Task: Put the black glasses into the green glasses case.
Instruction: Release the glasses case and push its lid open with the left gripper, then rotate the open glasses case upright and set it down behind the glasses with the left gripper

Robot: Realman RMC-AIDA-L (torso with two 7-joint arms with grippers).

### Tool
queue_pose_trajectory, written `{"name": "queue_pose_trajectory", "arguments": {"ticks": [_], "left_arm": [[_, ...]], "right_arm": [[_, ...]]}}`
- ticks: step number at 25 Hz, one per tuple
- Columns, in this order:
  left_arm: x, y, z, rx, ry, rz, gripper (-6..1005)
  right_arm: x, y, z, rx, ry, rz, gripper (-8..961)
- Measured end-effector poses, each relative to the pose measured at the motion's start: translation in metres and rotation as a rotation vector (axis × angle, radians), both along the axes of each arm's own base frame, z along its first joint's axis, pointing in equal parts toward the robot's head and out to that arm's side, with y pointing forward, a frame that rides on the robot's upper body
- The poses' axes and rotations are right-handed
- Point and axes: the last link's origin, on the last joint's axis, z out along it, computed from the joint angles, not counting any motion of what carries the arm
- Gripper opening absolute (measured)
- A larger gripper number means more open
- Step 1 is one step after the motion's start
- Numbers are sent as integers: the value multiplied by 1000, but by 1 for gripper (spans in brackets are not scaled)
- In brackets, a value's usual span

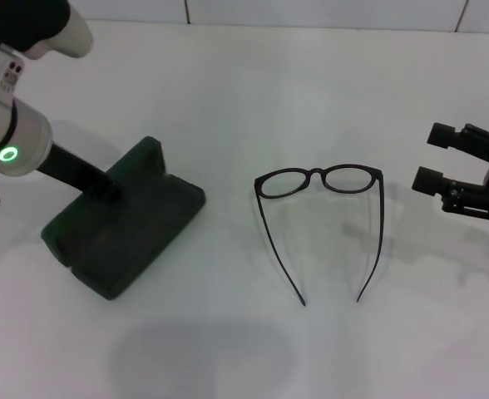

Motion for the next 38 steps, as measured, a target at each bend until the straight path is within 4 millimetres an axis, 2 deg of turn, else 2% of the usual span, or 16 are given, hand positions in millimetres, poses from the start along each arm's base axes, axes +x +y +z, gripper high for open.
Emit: {"name": "queue_pose_trajectory", "arguments": {"ticks": [5, 12, 17, 20, 22, 24, 28, 32, 38], "left_arm": [[1, 0, 1, -3, 5, -12, 215], [7, 2, 5, 1, 10, -60, 193], [37, 18, 18, 40, 43, -275, 193], [64, 33, 15, 3, 93, -514, 192], [70, 37, 12, -12, 108, -574, 192], [87, 52, -4, -52, 146, -776, 192], [93, 61, -23, -102, 174, -912, 193], [103, 71, -53, -163, 201, -993, 192], [108, 68, -89, -215, 235, -1073, 194]], "right_arm": [[1, -3, 0, -4, 9, 0, 860], [1, -11, 0, -27, 34, 17, 859], [-7, -29, 5, -103, 57, 153, 859], [-14, -42, 7, -170, 81, 249, 858], [-17, -45, 6, -188, 93, 270, 858], [-17, -48, 4, -200, 105, 275, 858], [-13, -56, 0, -200, 122, 247, 857], [-4, -66, 0, -191, 134, 210, 857], [-2, -67, -1, -189, 133, 195, 856]]}}
